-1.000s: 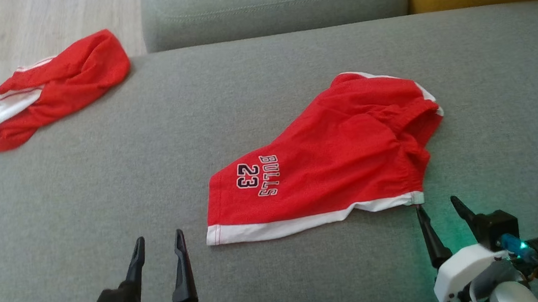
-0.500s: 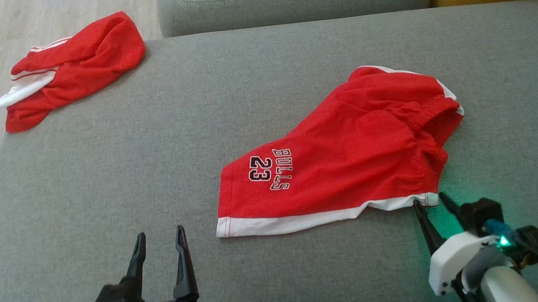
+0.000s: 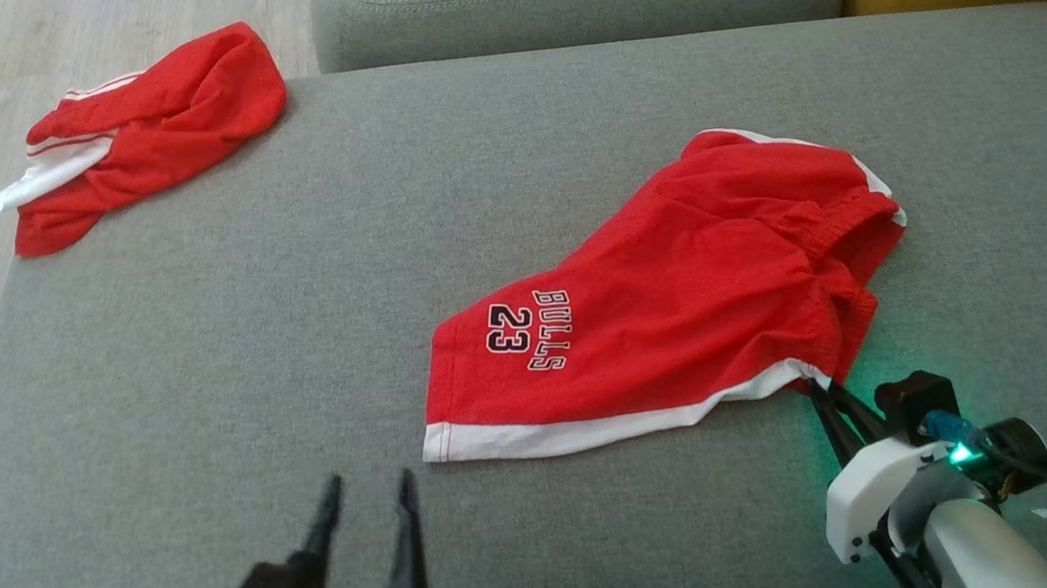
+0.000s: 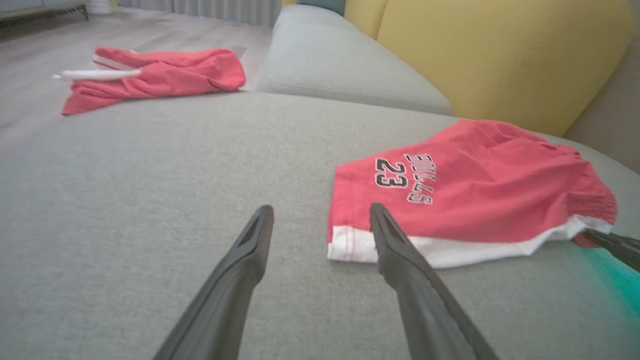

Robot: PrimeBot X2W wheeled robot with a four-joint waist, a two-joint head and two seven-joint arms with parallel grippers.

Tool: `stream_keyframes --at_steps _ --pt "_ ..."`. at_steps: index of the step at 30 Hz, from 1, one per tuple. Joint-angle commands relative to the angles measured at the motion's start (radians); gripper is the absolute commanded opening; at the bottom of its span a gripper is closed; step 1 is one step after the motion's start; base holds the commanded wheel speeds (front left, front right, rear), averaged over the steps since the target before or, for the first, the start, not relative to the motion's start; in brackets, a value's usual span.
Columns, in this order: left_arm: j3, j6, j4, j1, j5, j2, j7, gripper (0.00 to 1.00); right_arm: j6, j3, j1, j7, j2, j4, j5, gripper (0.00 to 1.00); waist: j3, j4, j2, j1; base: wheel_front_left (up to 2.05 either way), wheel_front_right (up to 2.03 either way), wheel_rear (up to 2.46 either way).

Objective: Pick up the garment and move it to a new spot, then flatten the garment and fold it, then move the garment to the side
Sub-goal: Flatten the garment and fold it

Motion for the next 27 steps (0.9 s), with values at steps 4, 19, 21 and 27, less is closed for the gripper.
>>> stream_keyframes --at_steps 4,19,21,27 --pt "-0.014 -0.040 0.035 -0.061 -0.042 -0.007 -0.012 1.00 0.007 0.042 -0.048 -0.026 -0.018 -0.007 0.019 0.00 -0.002 -0.008 0.0000 0.0000 0.00 0.00 0.00" --pt "-0.071 -0.067 0.332 -0.247 -0.183 -0.007 0.023 1.00 0.007 0.073 -0.079 -0.042 -0.036 -0.004 0.048 0.00 0.042 -0.073 0.0000 0.0000 0.00 0.00 0.00" --pt "-0.083 -0.065 0.359 -0.266 -0.196 -0.007 0.021 1.00 0.007 0.075 -0.084 -0.044 -0.037 -0.003 0.050 0.00 0.046 -0.077 0.0000 0.0000 0.00 0.00 0.00" --pt "-0.113 -0.054 0.427 -0.309 -0.229 -0.007 0.015 1.00 0.007 0.082 -0.095 -0.049 -0.034 0.001 0.054 0.00 0.056 -0.083 0.0000 0.0000 0.00 0.00 0.00"
